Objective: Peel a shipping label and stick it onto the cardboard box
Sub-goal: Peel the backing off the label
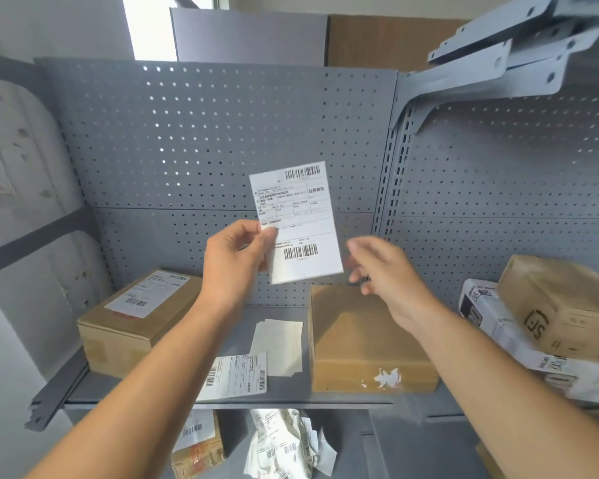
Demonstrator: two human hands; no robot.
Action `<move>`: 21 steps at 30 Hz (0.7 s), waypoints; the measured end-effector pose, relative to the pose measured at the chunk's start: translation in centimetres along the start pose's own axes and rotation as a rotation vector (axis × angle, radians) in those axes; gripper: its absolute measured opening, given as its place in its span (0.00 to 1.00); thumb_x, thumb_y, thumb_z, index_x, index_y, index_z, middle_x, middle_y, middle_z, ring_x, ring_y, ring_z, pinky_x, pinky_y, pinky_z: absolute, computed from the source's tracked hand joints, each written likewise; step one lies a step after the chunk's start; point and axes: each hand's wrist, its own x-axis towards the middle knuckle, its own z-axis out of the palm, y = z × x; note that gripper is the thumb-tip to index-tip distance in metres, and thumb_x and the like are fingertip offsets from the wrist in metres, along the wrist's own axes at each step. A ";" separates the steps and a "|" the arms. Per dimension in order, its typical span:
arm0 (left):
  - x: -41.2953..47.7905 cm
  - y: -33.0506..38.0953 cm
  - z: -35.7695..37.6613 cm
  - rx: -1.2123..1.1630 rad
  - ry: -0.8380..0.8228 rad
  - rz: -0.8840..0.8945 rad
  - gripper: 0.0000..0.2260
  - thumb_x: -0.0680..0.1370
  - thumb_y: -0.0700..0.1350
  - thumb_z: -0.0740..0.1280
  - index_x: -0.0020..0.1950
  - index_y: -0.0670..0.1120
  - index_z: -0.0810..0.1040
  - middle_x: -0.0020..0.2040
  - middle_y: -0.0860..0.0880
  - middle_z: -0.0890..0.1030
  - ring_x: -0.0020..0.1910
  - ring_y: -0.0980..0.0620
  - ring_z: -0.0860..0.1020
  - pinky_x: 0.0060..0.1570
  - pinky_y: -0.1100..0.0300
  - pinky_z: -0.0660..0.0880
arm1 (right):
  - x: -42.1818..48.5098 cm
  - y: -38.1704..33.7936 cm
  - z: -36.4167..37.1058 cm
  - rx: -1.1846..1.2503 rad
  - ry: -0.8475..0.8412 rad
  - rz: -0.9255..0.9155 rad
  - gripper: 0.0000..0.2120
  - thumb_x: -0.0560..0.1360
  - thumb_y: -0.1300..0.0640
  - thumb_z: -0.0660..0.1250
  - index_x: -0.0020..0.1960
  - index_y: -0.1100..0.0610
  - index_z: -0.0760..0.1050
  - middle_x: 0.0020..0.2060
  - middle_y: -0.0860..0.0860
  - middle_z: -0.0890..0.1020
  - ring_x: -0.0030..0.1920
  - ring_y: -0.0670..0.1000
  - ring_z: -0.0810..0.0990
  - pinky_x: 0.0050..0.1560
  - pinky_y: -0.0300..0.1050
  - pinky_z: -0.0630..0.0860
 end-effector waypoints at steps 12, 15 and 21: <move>1.0 0.3 2.0 -0.038 0.021 0.002 0.04 0.80 0.44 0.72 0.46 0.46 0.84 0.49 0.42 0.88 0.43 0.50 0.82 0.47 0.51 0.82 | -0.8 1.1 -1.1 0.138 -0.034 -0.047 0.05 0.80 0.63 0.68 0.49 0.61 0.82 0.34 0.48 0.83 0.33 0.47 0.76 0.33 0.41 0.68; 1.1 0.1 2.3 -0.035 0.027 -0.004 0.04 0.80 0.43 0.72 0.45 0.46 0.83 0.41 0.50 0.86 0.35 0.57 0.79 0.39 0.58 0.80 | -0.6 1.2 -1.0 0.122 -0.023 -0.046 0.05 0.79 0.64 0.67 0.48 0.61 0.82 0.33 0.48 0.83 0.33 0.47 0.75 0.33 0.41 0.69; 1.2 -0.3 2.6 -0.018 0.033 -0.022 0.05 0.80 0.42 0.72 0.43 0.47 0.82 0.37 0.52 0.85 0.32 0.58 0.77 0.38 0.59 0.79 | -0.4 1.5 -0.9 0.116 -0.027 -0.045 0.07 0.79 0.65 0.66 0.44 0.60 0.81 0.31 0.48 0.81 0.31 0.47 0.74 0.33 0.41 0.68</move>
